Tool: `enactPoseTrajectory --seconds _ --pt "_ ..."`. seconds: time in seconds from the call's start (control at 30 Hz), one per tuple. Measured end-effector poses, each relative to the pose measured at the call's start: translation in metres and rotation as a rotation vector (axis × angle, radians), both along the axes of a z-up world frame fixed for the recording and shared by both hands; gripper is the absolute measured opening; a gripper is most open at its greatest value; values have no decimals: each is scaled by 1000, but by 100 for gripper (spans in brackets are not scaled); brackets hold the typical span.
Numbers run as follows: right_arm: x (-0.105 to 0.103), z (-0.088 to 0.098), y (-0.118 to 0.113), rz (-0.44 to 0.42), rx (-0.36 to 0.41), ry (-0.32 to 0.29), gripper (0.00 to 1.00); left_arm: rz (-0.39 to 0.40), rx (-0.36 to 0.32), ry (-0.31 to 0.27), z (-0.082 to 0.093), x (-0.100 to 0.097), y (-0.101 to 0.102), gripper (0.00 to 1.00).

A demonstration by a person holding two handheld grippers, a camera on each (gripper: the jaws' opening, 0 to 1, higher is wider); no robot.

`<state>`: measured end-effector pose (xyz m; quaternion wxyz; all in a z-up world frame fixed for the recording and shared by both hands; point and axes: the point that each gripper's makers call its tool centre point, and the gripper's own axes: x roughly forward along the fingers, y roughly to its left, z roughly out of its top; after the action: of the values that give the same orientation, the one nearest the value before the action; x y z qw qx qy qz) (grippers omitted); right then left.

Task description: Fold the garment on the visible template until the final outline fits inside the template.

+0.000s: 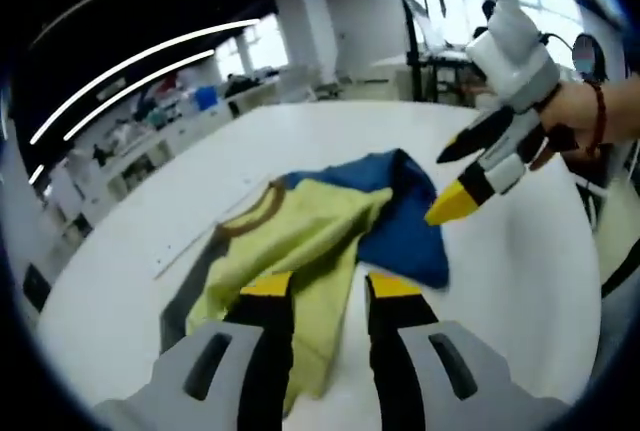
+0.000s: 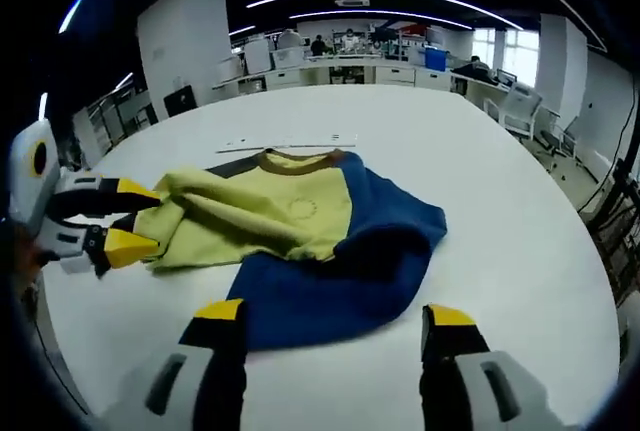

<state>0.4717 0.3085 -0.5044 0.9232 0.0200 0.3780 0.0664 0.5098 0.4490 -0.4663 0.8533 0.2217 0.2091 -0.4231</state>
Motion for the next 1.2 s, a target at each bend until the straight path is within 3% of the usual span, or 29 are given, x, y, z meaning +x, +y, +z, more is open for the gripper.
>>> enactPoseTrajectory --seconds 0.3,0.47,0.7,0.97,1.1,1.2 --pt "-21 -11 43 20 79 37 58 20 43 50 -34 -4 11 20" --pt "-26 -17 59 26 90 48 45 46 113 16 -44 3 23 18" --pt "-26 -24 66 -13 114 60 33 67 126 35 -53 8 30 16" --pt "-18 -29 72 -39 148 65 21 59 120 48 -59 6 24 16" --pt "-19 -34 71 -39 151 87 11 76 165 43 -65 11 28 11" --pt "-18 -33 72 -29 161 84 8 89 153 54 -65 13 29 10"
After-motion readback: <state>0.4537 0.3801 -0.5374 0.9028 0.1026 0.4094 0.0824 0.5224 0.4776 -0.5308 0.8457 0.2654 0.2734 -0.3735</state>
